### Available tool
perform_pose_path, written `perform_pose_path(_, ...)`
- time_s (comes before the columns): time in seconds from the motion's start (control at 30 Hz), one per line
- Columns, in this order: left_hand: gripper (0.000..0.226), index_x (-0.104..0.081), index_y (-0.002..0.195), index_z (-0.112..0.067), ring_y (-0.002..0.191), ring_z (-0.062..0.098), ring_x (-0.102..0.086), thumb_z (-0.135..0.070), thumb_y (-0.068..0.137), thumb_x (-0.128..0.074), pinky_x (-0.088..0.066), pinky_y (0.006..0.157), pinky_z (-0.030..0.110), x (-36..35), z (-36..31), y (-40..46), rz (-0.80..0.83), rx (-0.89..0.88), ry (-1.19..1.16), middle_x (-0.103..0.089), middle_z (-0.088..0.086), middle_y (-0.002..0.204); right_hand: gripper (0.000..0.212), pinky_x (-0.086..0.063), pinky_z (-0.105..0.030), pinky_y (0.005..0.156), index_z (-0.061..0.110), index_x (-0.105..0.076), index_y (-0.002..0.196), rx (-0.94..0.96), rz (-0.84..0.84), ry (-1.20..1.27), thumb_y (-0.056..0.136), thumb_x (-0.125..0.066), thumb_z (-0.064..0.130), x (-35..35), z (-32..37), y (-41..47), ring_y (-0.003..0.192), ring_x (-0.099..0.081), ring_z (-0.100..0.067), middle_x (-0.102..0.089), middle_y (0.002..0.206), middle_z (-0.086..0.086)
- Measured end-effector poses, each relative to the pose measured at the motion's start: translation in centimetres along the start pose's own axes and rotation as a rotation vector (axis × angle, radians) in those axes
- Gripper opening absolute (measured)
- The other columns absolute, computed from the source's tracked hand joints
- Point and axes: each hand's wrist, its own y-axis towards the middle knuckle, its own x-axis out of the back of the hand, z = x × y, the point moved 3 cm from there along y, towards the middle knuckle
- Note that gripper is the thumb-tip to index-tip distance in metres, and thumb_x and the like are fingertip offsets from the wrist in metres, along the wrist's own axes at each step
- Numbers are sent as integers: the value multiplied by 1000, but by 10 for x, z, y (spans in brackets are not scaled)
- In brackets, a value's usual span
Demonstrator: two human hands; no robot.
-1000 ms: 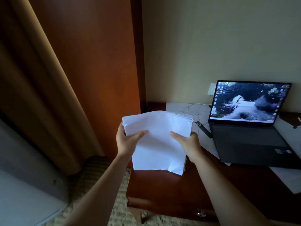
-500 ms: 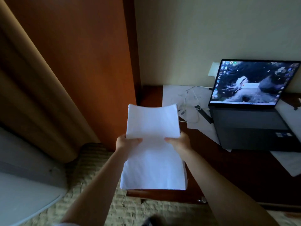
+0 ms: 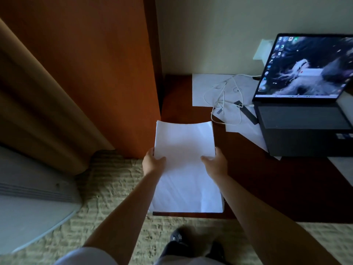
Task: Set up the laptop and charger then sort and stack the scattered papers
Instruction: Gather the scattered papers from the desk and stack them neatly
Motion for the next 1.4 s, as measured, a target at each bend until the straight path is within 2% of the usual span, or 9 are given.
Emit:
perform_pose_path(0.17, 46, -59, 119, -9, 105, 32, -52, -15, 74, -69, -47, 93, 42, -2, 3, 0, 9, -41, 171, -55, 14, 114, 75, -42, -39, 95, 13, -38, 142, 74, -153, -325, 78, -73, 27, 10, 13, -9, 122, -45, -33, -46, 133, -16)
perform_pose_path(0.37, 55, -48, 127, -13, 114, 33, -49, -8, 73, -57, -44, 99, 45, -1, -14, 3, 54, -4, 195, -54, 13, 122, 47, -45, -36, 96, 11, -53, 131, 187, -53, -291, 86, -64, 17, 9, 42, 3, 121, -47, -29, -47, 132, -13)
perform_pose_path(0.5, 54, -51, 132, -12, 124, 29, -42, -1, 79, -52, -36, 107, 38, -6, -55, 14, -38, -228, 284, -51, 11, 130, 39, -42, -26, 88, 7, -56, 128, 214, 38, -156, 89, -59, 10, 8, 67, 28, 116, -54, -25, -54, 128, -12)
perform_pose_path(0.67, 37, -66, 114, -9, 112, 25, -57, 3, 86, -47, -43, 91, 24, -44, -111, 52, 153, -282, 179, -64, 8, 120, 33, -42, -26, 93, 7, -57, 125, 238, 89, -72, 93, -50, 5, 3, 93, 78, 116, -55, -23, -59, 126, -9)
perform_pose_path(0.8, 31, -64, 118, -6, 108, 30, -57, -4, 92, -47, -48, 96, 38, -90, -151, 96, 329, -120, 130, -62, 13, 117, 36, -42, -30, 99, 2, -56, 126, 206, 68, 10, 92, -41, -1, -4, 108, 126, 117, -55, -26, -60, 124, -13)
perform_pose_path(0.93, 34, -62, 115, -7, 101, 34, -63, -10, 82, -55, -51, 90, 44, -125, -169, 140, 275, 67, -98, -66, 18, 108, 41, -40, -29, 101, 9, -51, 131, 107, 67, 145, 94, -37, 1, -11, 108, 158, 121, -52, -19, -54, 133, -7)
perform_pose_path(1.1, 24, -63, 105, -6, 60, 16, -52, -22, 87, -68, -45, 54, 25, -155, -199, 161, 291, 239, -165, -58, 8, 77, 39, -39, -17, 70, 15, -54, 127, 66, -5, 267, 94, -38, 2, -10, 97, 174, 79, -52, -2, -58, 126, -3)
perform_pose_path(1.27, 11, -61, 92, -9, 80, 17, -57, -19, 88, -65, -43, 61, 23, -158, -214, 161, 254, 56, 69, -63, 7, 93, 47, -41, -24, 99, 11, -50, 131, 165, -74, 115, 86, -50, -1, -3, 102, 172, 120, -50, -13, -53, 131, -4)
perform_pose_path(1.4, 10, -58, 74, -7, 76, 23, -55, -2, 82, -56, -40, 61, 28, -115, -222, 139, 62, -11, -362, -58, 7, 75, 65, -26, -34, 113, 14, -35, 143, 245, -116, -240, 86, -64, 25, -1, 108, 168, 141, -27, -25, -32, 150, -11)
